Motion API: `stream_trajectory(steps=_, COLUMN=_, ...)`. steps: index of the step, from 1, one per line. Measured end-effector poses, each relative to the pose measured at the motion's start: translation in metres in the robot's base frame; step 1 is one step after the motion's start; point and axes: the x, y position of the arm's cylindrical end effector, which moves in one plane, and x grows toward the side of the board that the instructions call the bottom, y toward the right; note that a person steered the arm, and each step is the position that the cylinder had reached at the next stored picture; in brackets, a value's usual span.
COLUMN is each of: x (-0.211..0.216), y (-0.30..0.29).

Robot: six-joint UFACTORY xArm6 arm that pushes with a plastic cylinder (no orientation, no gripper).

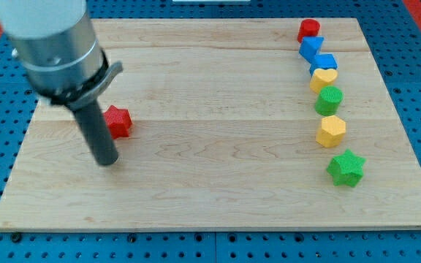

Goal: Move red star closer to green star

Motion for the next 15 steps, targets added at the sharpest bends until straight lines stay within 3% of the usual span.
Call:
stream_trajectory(steps=1, x=-0.066, y=-0.022)
stream_trajectory(steps=2, x=-0.093, y=-0.007)
stream_trajectory(steps=3, x=-0.088, y=0.059)
stream_trajectory(steps=4, x=-0.118, y=0.015)
stream_trajectory(steps=6, x=-0.086, y=0.194)
stream_trajectory(steps=7, x=-0.047, y=0.187)
stream_trajectory(steps=8, x=-0.065, y=0.154)
stream_trajectory(steps=9, x=-0.008, y=0.207)
stream_trajectory(steps=10, x=0.017, y=0.215)
stream_trajectory(steps=12, x=0.033, y=0.298)
stream_trajectory(steps=14, x=0.083, y=0.281)
stream_trajectory(steps=15, x=0.081, y=0.333)
